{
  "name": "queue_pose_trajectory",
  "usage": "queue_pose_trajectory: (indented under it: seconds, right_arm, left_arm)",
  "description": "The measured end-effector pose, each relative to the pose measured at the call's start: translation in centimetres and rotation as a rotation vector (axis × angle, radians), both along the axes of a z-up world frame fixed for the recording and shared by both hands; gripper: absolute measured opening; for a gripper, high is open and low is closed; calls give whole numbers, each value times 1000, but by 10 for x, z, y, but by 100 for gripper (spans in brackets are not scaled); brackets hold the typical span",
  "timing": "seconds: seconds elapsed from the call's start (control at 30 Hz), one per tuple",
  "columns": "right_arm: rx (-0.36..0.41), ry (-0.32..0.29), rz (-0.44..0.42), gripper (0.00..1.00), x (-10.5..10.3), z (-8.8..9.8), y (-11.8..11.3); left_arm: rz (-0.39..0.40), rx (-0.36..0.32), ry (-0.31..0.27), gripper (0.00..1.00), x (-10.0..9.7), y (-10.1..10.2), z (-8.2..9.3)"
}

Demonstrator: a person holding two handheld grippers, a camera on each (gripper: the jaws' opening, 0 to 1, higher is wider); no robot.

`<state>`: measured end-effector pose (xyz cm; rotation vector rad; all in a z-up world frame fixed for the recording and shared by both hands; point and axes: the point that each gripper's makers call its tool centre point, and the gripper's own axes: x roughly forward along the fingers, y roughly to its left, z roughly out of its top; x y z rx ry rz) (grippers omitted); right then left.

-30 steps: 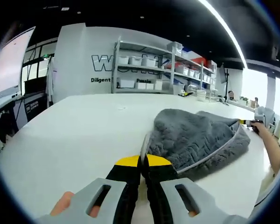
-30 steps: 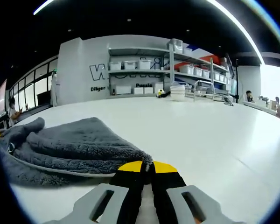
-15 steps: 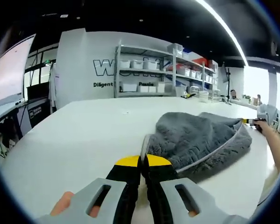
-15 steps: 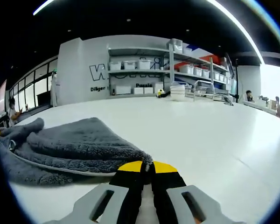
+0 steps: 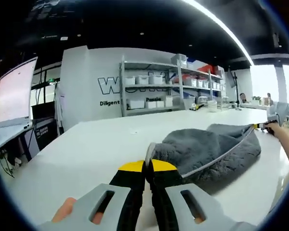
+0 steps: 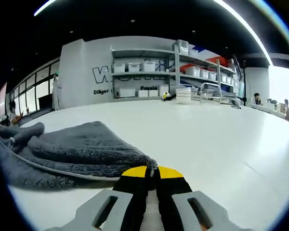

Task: Open the folded towel by lifting each exposed corner and separating the folded layers until the towel lies flat within the target outline without major curled edges

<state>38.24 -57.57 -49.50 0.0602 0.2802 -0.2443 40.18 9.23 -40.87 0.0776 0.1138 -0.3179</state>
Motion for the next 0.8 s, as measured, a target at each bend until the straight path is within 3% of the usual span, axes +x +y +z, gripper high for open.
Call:
queue_pose_trajectory:
  seconds: [0.4, 0.8]
  right_arm:
    - [0, 0, 0, 2, 0, 0, -1]
    - [-7, 0, 2, 2, 1, 0, -3]
  left_arm:
    - [0, 22, -77, 3, -7, -3, 24]
    - [-11, -18, 52, 3, 0, 0, -8]
